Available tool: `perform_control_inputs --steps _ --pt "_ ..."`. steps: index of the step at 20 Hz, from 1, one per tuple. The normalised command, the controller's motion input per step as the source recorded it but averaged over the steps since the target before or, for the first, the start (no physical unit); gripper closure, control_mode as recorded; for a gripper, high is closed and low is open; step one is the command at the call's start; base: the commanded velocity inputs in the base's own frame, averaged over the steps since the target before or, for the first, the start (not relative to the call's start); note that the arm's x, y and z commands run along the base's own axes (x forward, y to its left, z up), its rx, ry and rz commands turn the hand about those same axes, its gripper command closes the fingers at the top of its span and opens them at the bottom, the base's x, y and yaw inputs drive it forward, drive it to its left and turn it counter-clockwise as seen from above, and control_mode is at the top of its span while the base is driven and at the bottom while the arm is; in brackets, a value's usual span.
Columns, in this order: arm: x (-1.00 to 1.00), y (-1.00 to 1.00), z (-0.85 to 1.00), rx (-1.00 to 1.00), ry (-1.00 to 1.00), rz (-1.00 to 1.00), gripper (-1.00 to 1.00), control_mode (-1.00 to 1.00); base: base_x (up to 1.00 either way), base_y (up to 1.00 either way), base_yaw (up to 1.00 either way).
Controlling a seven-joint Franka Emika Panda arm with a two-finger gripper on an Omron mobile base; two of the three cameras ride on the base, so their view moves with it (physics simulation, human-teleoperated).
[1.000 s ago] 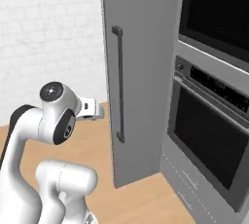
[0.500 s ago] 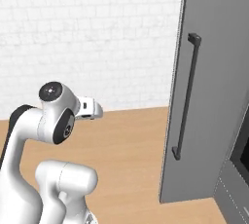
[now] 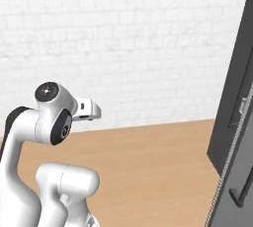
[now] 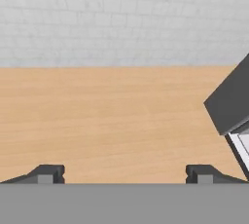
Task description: Place one lemon wedge and one chicken drumstick in each tupperware on the nearby counter, to pack two identical lunches.
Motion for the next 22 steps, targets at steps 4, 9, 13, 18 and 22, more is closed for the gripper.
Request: perform_control_inputs --steps 4,9,13,18,22 --pt "0.0 0.0 0.0 0.0 0.0 0.0 -1.0 1.0 1.0 0.95 -0.35" --pt "0.0 0.0 0.0 0.0 0.0 0.0 -1.0 1.0 0.86 0.64 -0.78" --pt "0.0 0.0 0.0 0.0 0.0 0.0 -1.0 1.0 0.91 0.75 -0.81" --pt "0.0 0.0 0.0 0.0 0.0 0.0 -1.0 1.0 0.99 0.65 -0.71" --pt "0.0 0.0 0.0 0.0 0.0 0.0 -1.0 1.0 0.79 0.54 -0.82"
